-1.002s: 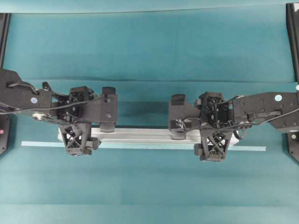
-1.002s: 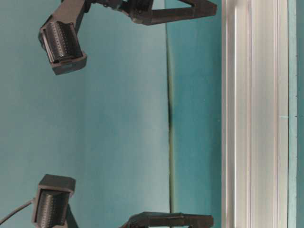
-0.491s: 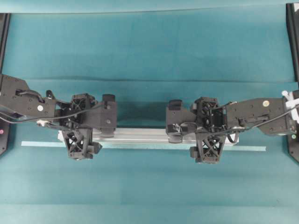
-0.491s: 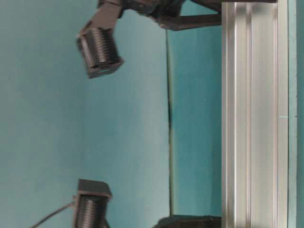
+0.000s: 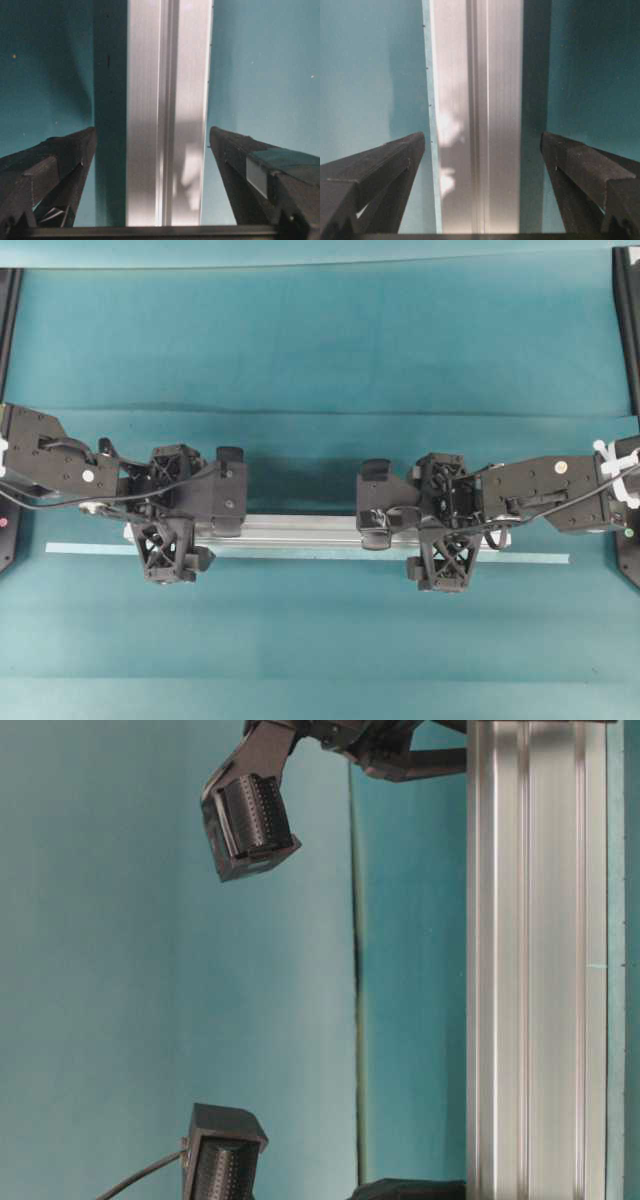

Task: Lift the metal rail with both hands.
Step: 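Close both grippers around the silver rail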

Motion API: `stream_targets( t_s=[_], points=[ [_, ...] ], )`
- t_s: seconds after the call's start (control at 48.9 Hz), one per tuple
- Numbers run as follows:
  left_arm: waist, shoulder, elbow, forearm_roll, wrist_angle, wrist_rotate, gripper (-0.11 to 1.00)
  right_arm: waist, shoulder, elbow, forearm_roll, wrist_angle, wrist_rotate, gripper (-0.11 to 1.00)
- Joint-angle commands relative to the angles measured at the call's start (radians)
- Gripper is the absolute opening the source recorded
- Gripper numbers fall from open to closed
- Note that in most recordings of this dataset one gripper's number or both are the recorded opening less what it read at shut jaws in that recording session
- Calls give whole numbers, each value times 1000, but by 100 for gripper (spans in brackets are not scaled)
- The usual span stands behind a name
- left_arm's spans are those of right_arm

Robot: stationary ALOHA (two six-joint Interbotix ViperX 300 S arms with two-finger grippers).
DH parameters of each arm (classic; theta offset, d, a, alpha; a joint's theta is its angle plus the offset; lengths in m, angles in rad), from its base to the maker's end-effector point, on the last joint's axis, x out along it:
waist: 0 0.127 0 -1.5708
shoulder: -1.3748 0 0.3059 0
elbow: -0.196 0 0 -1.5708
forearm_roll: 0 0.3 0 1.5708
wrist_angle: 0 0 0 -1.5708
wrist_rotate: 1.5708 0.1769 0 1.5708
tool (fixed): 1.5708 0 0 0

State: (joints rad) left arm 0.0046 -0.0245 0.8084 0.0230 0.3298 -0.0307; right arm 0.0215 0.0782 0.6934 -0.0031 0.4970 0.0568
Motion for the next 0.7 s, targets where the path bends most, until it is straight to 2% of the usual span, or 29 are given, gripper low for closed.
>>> stream_targets(
  t_s=[0.0, 0.123, 0.225, 0.286, 0.389, 0.43, 0.675],
  points=[
    [-3, -2, -9, 5, -8, 3, 98, 3, 6, -6, 2, 2, 2, 96],
    [-3, 0, -12, 5, -9, 3, 96, 0, 9, -9, 2, 14, 2, 94],
    [-3, -2, -12, 5, -3, 0, 88, 0, 11, -12, 0, 26, 0, 86],
    [-3, -2, -11, 5, 2, -5, 76, 0, 11, -14, 2, 32, 0, 75],
    [-2, 0, -15, 5, 15, -38, 46, 2, 11, -17, 5, 43, 0, 45],
    [5, 0, -17, 5, 18, -51, 37, 2, 11, -17, 6, 46, 0, 38],
    [8, 0, -15, 5, 17, -57, 36, 0, 12, -17, 18, 46, 0, 38]
  ],
)
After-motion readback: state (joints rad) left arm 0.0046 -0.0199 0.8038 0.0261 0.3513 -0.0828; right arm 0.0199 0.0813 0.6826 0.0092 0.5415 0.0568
